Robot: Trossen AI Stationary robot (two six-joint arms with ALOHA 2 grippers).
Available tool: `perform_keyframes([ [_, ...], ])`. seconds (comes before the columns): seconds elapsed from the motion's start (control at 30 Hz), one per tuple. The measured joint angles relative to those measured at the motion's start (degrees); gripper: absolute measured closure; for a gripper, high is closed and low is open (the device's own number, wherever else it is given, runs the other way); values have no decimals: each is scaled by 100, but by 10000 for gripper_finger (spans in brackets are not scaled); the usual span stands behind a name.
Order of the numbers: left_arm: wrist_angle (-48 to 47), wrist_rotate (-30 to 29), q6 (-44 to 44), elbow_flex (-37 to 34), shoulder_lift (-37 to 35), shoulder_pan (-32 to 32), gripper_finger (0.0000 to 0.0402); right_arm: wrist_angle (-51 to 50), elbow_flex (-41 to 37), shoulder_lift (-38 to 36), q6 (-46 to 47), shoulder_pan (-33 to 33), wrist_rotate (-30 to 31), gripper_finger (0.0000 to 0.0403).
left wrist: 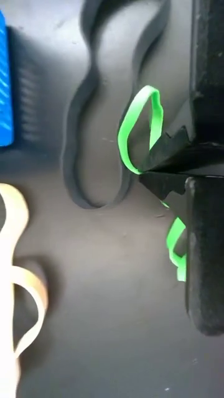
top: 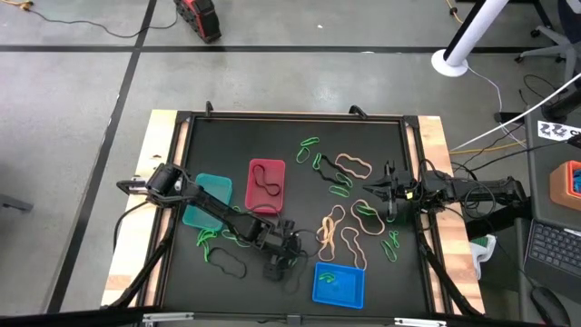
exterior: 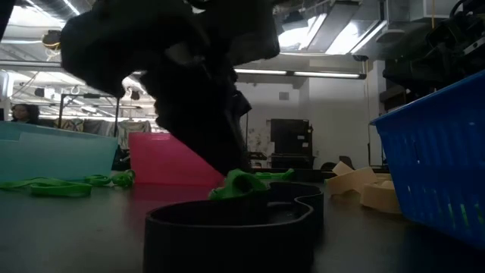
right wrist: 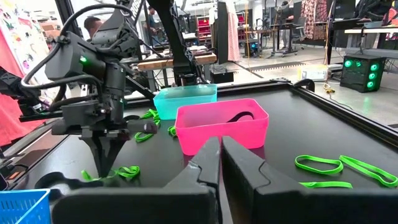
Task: Sort rubber bands into baskets
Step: Put the green rubber band into the blue bin
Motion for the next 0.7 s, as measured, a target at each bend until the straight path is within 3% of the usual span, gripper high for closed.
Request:
perform_keyframes([
  [0.7,9,-160,268,423,-366,-2,401,0,1,0,0,0,0,384],
])
